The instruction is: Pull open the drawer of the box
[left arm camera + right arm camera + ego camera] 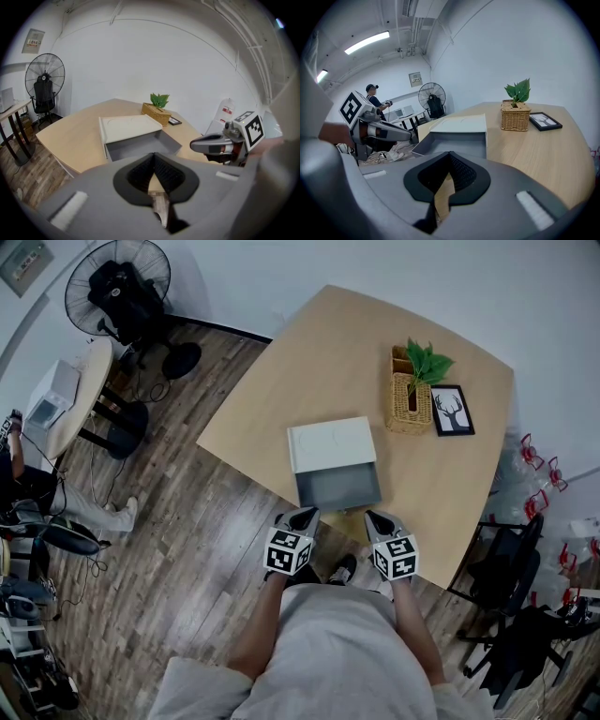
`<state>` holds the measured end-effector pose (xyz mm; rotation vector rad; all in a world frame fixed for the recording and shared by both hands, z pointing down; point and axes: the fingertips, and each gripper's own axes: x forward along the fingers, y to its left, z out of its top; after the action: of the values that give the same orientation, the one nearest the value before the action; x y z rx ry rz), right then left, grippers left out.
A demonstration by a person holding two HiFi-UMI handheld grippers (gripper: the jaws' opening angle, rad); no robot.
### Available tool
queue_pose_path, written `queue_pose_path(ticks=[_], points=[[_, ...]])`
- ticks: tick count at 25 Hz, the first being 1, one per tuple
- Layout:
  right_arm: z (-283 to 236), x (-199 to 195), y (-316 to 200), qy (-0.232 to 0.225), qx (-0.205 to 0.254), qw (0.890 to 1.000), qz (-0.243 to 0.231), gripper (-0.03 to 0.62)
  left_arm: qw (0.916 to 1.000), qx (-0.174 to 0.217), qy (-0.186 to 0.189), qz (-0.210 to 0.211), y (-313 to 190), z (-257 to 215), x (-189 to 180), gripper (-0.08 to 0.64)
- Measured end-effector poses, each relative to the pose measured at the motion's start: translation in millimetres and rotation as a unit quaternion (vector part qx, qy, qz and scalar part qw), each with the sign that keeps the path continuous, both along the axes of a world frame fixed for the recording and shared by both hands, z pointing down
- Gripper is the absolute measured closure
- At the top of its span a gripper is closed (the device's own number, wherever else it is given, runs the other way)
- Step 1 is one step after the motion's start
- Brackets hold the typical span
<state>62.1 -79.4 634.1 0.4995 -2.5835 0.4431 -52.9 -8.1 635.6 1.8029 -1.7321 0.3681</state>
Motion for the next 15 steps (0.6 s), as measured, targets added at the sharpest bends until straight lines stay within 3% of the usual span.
queue_pose_path(ticks=[15], points=[[2.4, 3.2, 6.5, 0.005, 0.003, 1.0, -0.006, 0.591, 1.0, 0.0, 0.001, -0.002, 6.4, 2.3, 3.1, 0.508]])
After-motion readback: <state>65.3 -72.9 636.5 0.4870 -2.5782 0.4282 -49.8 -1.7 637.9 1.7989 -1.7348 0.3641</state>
